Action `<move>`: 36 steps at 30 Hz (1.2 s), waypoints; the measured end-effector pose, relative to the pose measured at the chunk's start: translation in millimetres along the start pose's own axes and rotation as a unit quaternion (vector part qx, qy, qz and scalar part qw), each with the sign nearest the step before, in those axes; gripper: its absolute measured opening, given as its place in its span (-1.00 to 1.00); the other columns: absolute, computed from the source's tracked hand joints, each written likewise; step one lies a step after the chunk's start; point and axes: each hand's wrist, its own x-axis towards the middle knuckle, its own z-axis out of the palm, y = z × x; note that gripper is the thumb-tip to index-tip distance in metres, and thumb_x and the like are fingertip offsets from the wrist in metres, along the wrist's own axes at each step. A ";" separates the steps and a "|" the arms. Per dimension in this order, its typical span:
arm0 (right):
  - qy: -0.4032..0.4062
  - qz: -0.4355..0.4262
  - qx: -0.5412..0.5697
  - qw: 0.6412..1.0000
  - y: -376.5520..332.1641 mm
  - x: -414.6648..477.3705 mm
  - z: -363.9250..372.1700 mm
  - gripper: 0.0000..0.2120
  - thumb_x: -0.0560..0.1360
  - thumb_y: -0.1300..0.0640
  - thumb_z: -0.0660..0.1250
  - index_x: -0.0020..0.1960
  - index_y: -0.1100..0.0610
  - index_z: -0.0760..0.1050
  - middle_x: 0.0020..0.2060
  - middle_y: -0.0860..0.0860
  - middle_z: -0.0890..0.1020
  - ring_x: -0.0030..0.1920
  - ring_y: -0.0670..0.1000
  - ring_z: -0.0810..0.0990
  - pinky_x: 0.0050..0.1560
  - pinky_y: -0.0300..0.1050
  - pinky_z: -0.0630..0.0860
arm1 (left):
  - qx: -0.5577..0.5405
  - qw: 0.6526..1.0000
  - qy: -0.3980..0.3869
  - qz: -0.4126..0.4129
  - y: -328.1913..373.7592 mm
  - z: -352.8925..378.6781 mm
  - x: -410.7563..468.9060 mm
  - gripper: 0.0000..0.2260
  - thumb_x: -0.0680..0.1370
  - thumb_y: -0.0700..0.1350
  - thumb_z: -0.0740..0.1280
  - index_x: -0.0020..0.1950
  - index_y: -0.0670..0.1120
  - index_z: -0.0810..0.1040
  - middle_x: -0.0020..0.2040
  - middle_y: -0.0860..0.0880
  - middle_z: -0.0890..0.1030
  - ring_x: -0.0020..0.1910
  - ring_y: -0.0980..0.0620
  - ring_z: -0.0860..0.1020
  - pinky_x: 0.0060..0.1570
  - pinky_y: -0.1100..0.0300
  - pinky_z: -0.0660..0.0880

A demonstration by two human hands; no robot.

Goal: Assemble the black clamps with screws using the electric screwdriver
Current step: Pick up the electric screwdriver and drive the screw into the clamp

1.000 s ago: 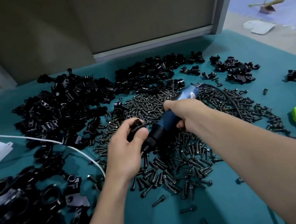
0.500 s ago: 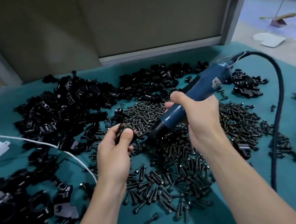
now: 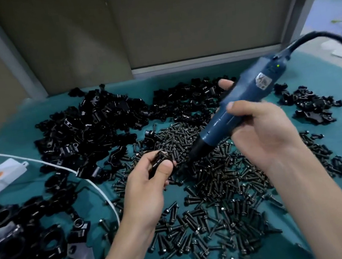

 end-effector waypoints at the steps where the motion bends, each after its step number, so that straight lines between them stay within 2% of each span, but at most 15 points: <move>1: -0.041 -0.019 -0.032 0.998 0.6 -0.1 -2.5 -0.48 0.29 0.33 0.46 0.26 0.16 0.63 0.06 -0.04 0.67 -0.01 -0.05 0.57 0.10 -0.11 0.51 | 0.001 1.000 0.003 0.002 -0.6 0.2 0.6 -0.88 0.67 0.01 0.34 0.06 0.23 0.65 0.01 0.12 0.71 -0.17 0.22 0.56 -0.01 0.11 0.51; 4: -0.094 -0.080 -0.114 0.986 9.1 -2.7 -2.6 -0.64 0.35 0.31 0.43 0.09 0.03 0.68 0.12 -0.05 0.69 0.01 -0.13 0.58 0.07 -0.18 0.53 | -0.009 1.000 0.018 -0.002 -2.6 0.9 2.0 -0.84 0.69 -0.05 0.33 0.04 0.20 0.66 0.02 0.10 0.72 -0.17 0.19 0.56 -0.02 0.12 0.47; 7: -0.113 -0.062 -0.079 0.988 25.8 -9.0 4.4 -0.69 0.39 0.32 0.40 0.10 0.13 0.67 0.05 0.10 0.67 0.11 0.06 0.62 0.24 0.11 0.58 | -0.011 1.000 0.013 -0.009 -2.6 2.3 2.0 -0.82 0.69 -0.06 0.34 0.03 0.22 0.66 -0.11 0.16 0.68 -0.23 0.20 0.52 -0.04 0.13 0.46; 9: -0.067 -0.040 -0.037 0.996 37.8 -14.4 11.2 -0.69 0.38 0.34 0.40 0.12 0.21 0.60 0.01 0.17 0.69 0.10 0.16 0.67 0.29 0.19 0.57 | -0.006 1.000 0.008 -0.012 -3.5 2.9 0.7 -0.83 0.68 -0.03 0.34 0.04 0.25 0.66 -0.16 0.20 0.65 -0.25 0.22 0.51 -0.04 0.14 0.45; 11: 0.025 -0.020 0.024 0.999 43.3 -16.0 15.5 -0.62 0.30 0.36 0.46 0.11 0.23 0.56 -0.09 0.16 0.68 -0.05 0.14 0.69 0.22 0.17 0.61 | -0.009 1.000 0.012 -0.014 -3.1 3.5 0.7 -0.85 0.68 -0.03 0.34 0.06 0.24 0.66 -0.09 0.15 0.69 -0.25 0.23 0.52 -0.04 0.13 0.43; 13: 0.110 -0.007 0.111 0.988 35.3 -12.5 11.9 -0.53 0.21 0.34 0.48 0.10 0.21 0.52 -0.20 0.11 0.63 -0.23 0.09 0.63 0.06 0.10 0.63 | -0.018 1.000 0.016 -0.017 -1.4 3.8 -0.3 -0.86 0.68 -0.02 0.34 0.08 0.23 0.66 -0.02 0.10 0.71 -0.24 0.24 0.54 -0.02 0.13 0.43; 16: 0.177 0.008 0.165 0.970 8.5 -4.3 -0.8 -0.65 0.25 0.31 0.39 0.01 0.16 0.42 -0.34 0.04 0.53 -0.35 0.04 0.49 -0.19 -0.04 0.57 | -0.014 1.000 0.008 -0.013 0.5 2.3 -2.0 -0.85 0.68 -0.01 0.34 0.08 0.25 0.66 0.00 0.11 0.71 -0.21 0.24 0.54 -0.01 0.14 0.45; 18: 0.165 -0.005 0.098 0.981 -5.1 -4.8 -4.3 -0.71 0.30 0.31 0.36 -0.02 0.17 0.39 -0.39 0.06 0.49 -0.40 0.06 0.45 -0.27 -0.05 0.54 | -0.010 1.000 0.002 -0.010 0.8 0.9 -2.3 -0.85 0.68 0.00 0.34 0.08 0.26 0.66 0.01 0.11 0.71 -0.19 0.23 0.55 0.02 0.12 0.47; 20: 0.117 -0.061 -0.027 0.991 -12.2 -9.8 2.6 -0.79 0.27 0.33 0.37 -0.12 0.19 0.45 -0.41 0.11 0.49 -0.43 0.10 0.46 -0.31 -0.02 0.53 | -0.002 1.000 0.001 -0.006 0.8 1.0 -1.7 -0.85 0.67 0.01 0.35 0.08 0.27 0.65 -0.02 0.13 0.70 -0.19 0.25 0.56 0.01 0.15 0.47; 23: 0.016 -0.138 -0.185 0.973 -11.3 -19.9 25.7 -0.81 0.24 0.35 0.39 -0.29 0.07 0.57 -0.43 0.09 0.56 -0.45 0.10 0.50 -0.39 -0.03 0.53 | 0.029 1.000 -0.004 0.006 -1.4 2.9 -1.6 -0.86 0.67 -0.01 0.36 0.08 0.25 0.64 -0.07 0.16 0.70 -0.19 0.29 0.59 -0.11 0.26 0.48; 26: -0.061 -0.178 -0.293 0.937 -1.3 -28.7 43.5 -0.89 0.29 0.25 0.42 -0.24 0.07 0.59 -0.42 0.04 0.61 -0.44 0.11 0.54 -0.42 0.10 0.57 | 0.033 0.999 -0.014 0.017 -2.1 3.9 -1.1 -0.87 0.67 -0.05 0.38 0.02 0.19 0.64 -0.23 0.14 0.66 -0.31 0.26 0.54 -0.28 0.38 0.47; 29: -0.092 -0.168 -0.330 0.924 16.4 -38.5 44.6 -0.89 0.37 0.15 0.46 -0.11 0.07 0.59 -0.31 0.13 0.67 -0.32 0.30 0.62 -0.29 0.33 0.63 | 0.033 0.999 -0.012 0.022 -0.3 4.1 -0.4 -0.81 0.66 -0.14 0.39 -0.02 0.16 0.65 -0.26 0.12 0.65 -0.32 0.23 0.54 -0.29 0.39 0.46; 31: -0.068 -0.163 -0.302 0.937 21.5 -39.6 38.7 -0.84 0.39 0.18 0.47 -0.07 -0.01 0.60 -0.30 0.10 0.68 -0.33 0.25 0.63 -0.26 0.28 0.66 | 0.035 0.999 -0.014 0.009 1.8 4.0 -1.2 -0.82 0.66 -0.11 0.39 0.02 0.20 0.66 -0.17 0.12 0.71 -0.27 0.24 0.61 -0.27 0.37 0.50; 33: -0.019 -0.151 -0.226 0.962 19.4 -32.3 30.0 -0.70 0.35 0.28 0.46 -0.03 -0.06 0.61 -0.31 0.08 0.63 -0.38 0.10 0.57 -0.33 0.05 0.59 | 0.067 0.998 -0.014 0.007 2.1 2.8 -1.9 -0.81 0.66 -0.08 0.39 0.05 0.26 0.63 -0.08 0.16 0.72 -0.15 0.22 0.66 -0.16 0.26 0.58; 36: 0.076 -0.104 -0.064 0.990 15.6 -17.9 12.1 -0.64 0.34 0.37 0.44 0.06 0.06 0.56 -0.25 0.14 0.59 -0.39 0.07 0.53 -0.30 -0.05 0.55 | 0.092 0.995 -0.021 0.011 1.9 1.5 -3.8 -0.77 0.65 -0.08 0.39 0.05 0.30 0.60 -0.01 0.21 0.70 -0.02 0.24 0.63 0.04 0.15 0.51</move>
